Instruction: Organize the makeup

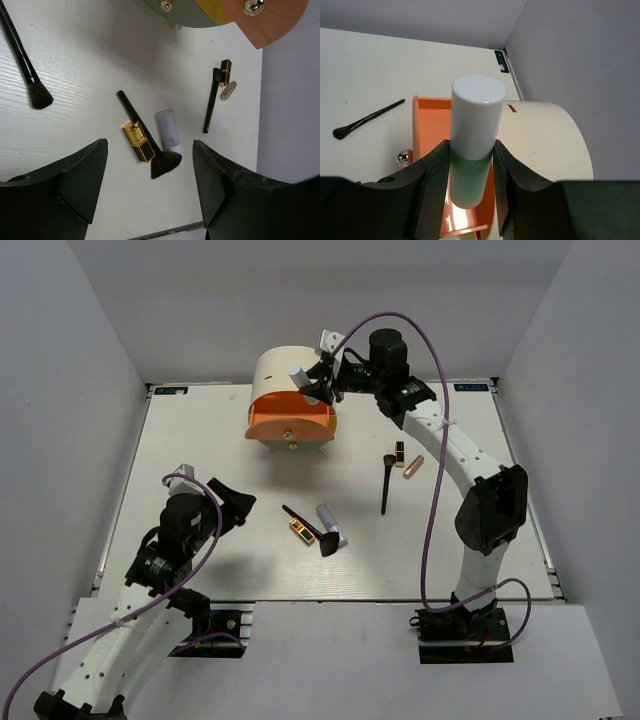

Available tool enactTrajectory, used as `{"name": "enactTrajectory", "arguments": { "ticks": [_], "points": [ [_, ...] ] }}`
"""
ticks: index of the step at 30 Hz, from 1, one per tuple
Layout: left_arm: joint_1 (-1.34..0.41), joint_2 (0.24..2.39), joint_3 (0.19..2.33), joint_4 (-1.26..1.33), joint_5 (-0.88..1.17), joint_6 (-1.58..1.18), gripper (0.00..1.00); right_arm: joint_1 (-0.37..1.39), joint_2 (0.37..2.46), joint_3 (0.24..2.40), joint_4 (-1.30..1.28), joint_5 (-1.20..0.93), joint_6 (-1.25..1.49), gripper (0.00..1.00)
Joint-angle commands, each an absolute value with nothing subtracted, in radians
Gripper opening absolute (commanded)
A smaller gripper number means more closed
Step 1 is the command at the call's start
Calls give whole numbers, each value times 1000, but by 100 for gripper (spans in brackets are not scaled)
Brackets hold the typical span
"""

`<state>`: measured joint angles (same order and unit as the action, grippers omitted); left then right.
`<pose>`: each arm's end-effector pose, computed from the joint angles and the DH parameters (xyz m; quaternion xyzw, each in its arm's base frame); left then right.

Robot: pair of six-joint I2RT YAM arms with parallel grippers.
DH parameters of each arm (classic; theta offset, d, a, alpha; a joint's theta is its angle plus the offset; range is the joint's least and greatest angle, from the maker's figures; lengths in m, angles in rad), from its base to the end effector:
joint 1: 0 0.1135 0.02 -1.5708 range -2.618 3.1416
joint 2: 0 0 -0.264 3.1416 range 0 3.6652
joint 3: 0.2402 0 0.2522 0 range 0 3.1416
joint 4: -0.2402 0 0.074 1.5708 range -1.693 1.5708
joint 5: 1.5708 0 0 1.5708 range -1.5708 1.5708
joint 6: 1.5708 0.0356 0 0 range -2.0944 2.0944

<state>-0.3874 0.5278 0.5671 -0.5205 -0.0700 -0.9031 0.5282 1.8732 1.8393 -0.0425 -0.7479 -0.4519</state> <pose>0.1226 -0.0473 0.2653 -0.2355 0.8218 -0.2876 0.4318 0.3724 0.2453 0.4095 -0.5404 0.4857 0.2919 0.6219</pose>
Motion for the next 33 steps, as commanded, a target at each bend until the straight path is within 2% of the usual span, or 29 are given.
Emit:
{"name": "enactTrajectory", "arguments": {
  "ticks": [1,6,11,21,24,25,28,33],
  "points": [
    [-382,517,558,-526,-87,-908,78,558,1881,1894,2,-753,-551,0],
    [-382,535,554,-505,-74,-905,78,584,1930,1908,-63,-692,-623,0],
    [-382,535,554,-506,-78,-902,78,607,1991,2025,-269,-667,-764,0],
    [-382,538,551,-497,-74,-896,78,627,2010,2045,-339,-563,-859,0],
    [-382,538,549,-492,-74,-896,78,634,2008,2045,-339,-554,-862,17],
    [-382,540,548,-491,-74,-896,78,634,2008,2045,-342,-551,-862,28],
    [-382,543,549,-489,-72,-896,78,637,2006,2043,-339,-543,-862,44],
    [-382,543,551,-491,-74,-894,78,637,2002,2042,-330,-540,-851,58]
  ]
}}
